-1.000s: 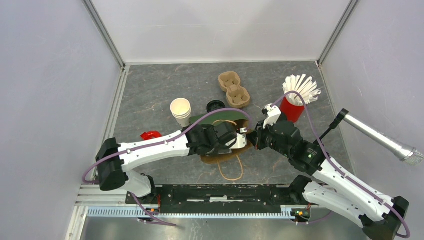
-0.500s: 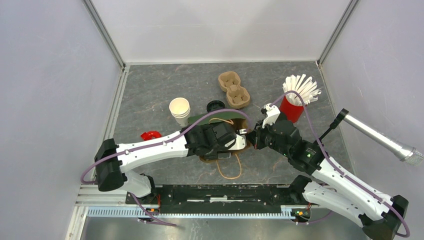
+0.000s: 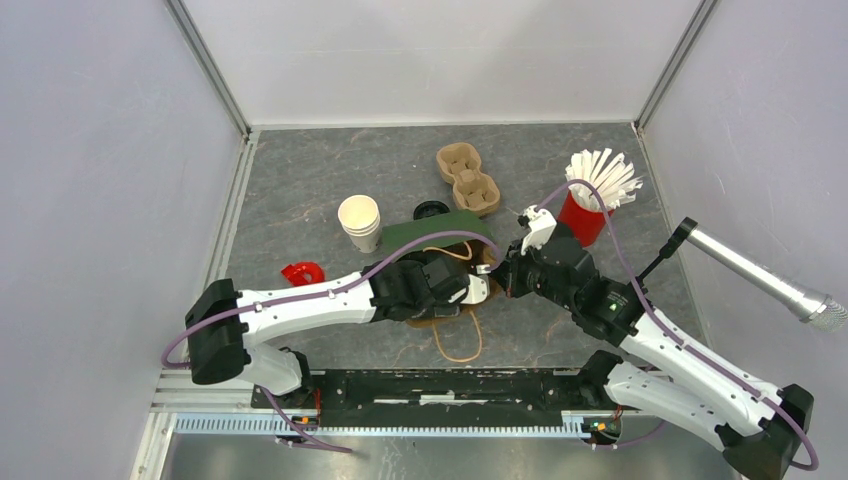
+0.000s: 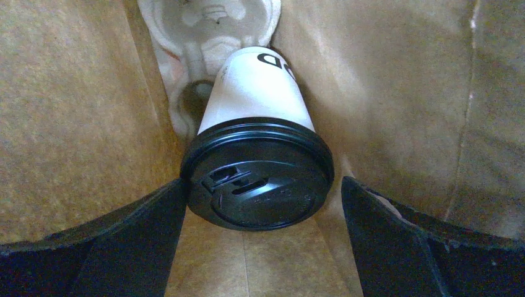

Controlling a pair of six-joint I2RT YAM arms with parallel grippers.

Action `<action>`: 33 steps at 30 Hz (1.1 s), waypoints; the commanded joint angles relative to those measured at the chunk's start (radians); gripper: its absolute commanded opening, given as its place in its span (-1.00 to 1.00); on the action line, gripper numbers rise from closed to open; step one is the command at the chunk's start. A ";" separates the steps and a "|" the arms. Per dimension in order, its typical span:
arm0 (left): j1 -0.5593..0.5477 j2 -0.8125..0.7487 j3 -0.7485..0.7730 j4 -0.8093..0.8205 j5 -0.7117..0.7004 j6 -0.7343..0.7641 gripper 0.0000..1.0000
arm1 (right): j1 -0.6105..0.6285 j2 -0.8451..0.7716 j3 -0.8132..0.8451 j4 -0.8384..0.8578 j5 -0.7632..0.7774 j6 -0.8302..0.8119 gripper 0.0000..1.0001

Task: Pack the takeout coffee

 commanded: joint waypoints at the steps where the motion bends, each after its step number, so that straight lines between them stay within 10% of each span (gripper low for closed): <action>1: -0.001 0.006 -0.008 0.062 -0.023 0.065 0.94 | 0.005 0.006 0.064 0.023 -0.021 -0.001 -1.00; 9: -0.002 0.006 0.031 0.032 0.003 0.075 0.57 | 0.006 0.024 0.070 0.031 -0.025 -0.009 -1.00; 33: -0.029 0.025 0.162 -0.213 -0.025 -0.029 0.43 | 0.006 0.035 0.049 0.041 -0.034 -0.015 -1.00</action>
